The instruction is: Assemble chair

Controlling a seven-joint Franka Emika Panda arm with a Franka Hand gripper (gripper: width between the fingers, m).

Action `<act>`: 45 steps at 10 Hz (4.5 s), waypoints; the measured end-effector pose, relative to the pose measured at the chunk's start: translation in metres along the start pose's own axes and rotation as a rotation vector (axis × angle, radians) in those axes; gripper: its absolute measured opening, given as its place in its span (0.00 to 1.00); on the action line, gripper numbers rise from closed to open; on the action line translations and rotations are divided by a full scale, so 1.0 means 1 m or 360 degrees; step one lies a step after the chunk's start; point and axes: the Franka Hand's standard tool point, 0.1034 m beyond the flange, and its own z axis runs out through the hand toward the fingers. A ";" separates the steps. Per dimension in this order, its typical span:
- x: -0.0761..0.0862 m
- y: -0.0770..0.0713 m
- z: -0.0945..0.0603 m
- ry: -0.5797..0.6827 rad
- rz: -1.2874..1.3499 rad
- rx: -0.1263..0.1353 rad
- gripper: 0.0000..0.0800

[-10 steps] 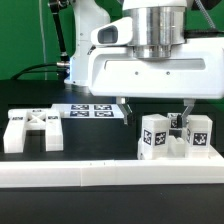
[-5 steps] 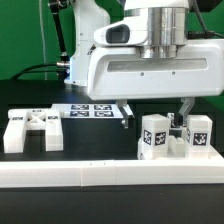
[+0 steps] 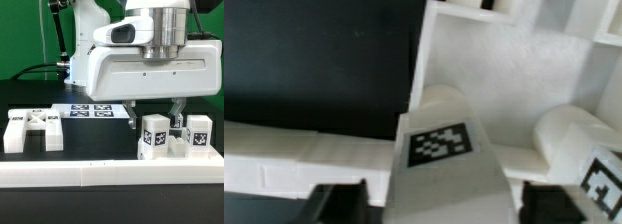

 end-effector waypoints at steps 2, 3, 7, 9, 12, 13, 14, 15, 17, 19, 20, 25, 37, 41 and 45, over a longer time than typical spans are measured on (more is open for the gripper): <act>0.000 0.000 0.000 0.0000 0.0010 0.0000 0.36; 0.000 0.000 0.000 0.0000 0.0204 0.0004 0.36; -0.011 0.006 -0.001 -0.0082 0.0792 0.0004 0.36; -0.015 0.011 -0.002 -0.0111 0.0991 -0.0016 0.38; -0.017 0.014 -0.002 -0.0123 0.1023 -0.0025 0.38; -0.016 0.014 -0.004 -0.0119 0.1007 -0.0022 0.62; -0.014 0.013 -0.009 -0.0110 0.1004 -0.0015 0.77; -0.015 0.010 -0.014 -0.0106 0.0998 -0.0010 0.77; -0.018 0.001 -0.026 -0.0096 0.0891 -0.0024 0.81; -0.018 0.001 -0.026 -0.0096 0.0892 -0.0025 0.81; -0.018 0.001 -0.026 -0.0096 0.0892 -0.0025 0.81; -0.025 0.000 -0.022 -0.0109 0.0706 -0.0025 0.81; -0.045 0.005 -0.003 0.0033 0.0709 -0.0037 0.81; -0.055 -0.002 0.018 0.0048 0.0623 -0.0046 0.81; -0.061 0.001 0.036 0.0028 0.0613 -0.0066 0.81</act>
Offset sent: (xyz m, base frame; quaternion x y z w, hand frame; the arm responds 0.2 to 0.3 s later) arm 0.0000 0.0000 0.0000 0.0000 0.0000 0.1296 0.9916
